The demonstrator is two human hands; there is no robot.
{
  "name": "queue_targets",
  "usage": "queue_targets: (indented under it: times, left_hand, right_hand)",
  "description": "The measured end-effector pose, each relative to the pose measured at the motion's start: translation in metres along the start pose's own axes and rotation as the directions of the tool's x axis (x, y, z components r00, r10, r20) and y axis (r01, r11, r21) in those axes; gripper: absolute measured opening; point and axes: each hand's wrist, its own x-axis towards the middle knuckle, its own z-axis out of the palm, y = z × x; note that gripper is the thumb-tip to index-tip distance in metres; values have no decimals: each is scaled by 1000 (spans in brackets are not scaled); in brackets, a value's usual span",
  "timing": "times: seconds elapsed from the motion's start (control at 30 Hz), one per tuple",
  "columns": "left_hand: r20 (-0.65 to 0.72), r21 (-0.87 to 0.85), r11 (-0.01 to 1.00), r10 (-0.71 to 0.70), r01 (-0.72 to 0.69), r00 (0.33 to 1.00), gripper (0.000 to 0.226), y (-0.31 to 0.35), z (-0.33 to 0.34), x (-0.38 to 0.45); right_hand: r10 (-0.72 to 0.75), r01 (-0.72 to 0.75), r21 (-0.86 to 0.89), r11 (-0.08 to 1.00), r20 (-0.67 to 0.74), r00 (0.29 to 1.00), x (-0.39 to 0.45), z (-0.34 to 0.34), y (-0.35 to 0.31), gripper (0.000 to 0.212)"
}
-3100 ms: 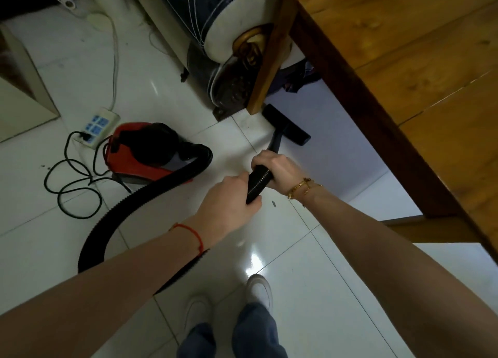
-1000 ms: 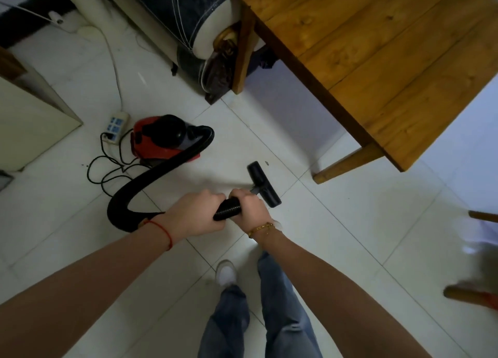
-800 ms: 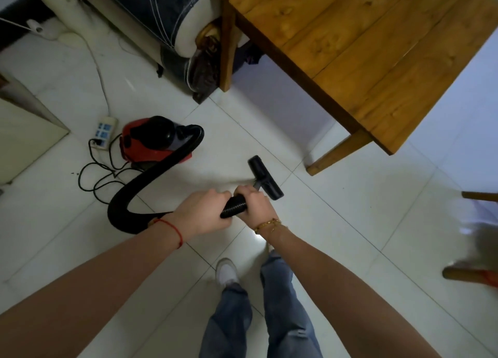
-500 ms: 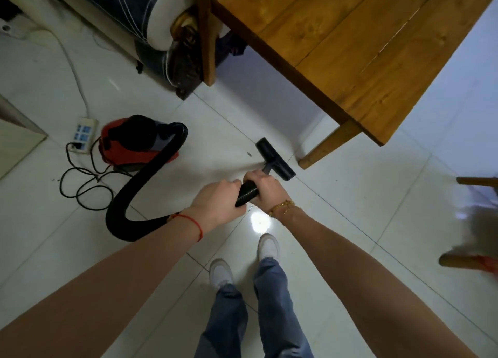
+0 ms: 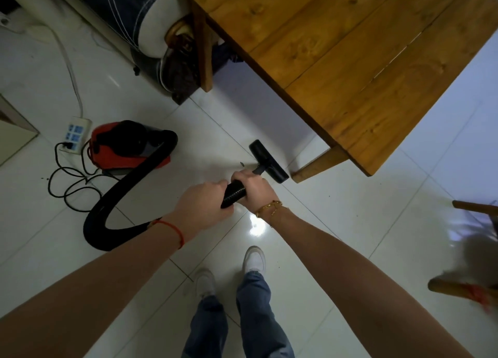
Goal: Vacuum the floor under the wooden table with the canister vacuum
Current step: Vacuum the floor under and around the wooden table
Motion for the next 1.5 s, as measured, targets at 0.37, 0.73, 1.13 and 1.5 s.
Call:
queue_targets:
  times: [0.37,0.73,1.13,1.5]
  left_hand:
    - [99,-2,1000,12,-11,995,16,-21,-5,-55]
    - [135,5,994,109,-111,985,16,13,28,-115]
    - [202,-77,974,224,-212,953,15,103,89,-148]
    - [223,-113,975,213,-192,951,20,214,142,-131]
  right_hand:
    - [-52,46,63,997,94,994,-32,20,-42,21]
    - [5,-11,82,997,73,997,-111,50,-33,20]
    - [98,-93,126,988,-32,995,-227,57,30,20]
    - [118,-113,82,990,-56,991,-298,15,127,22]
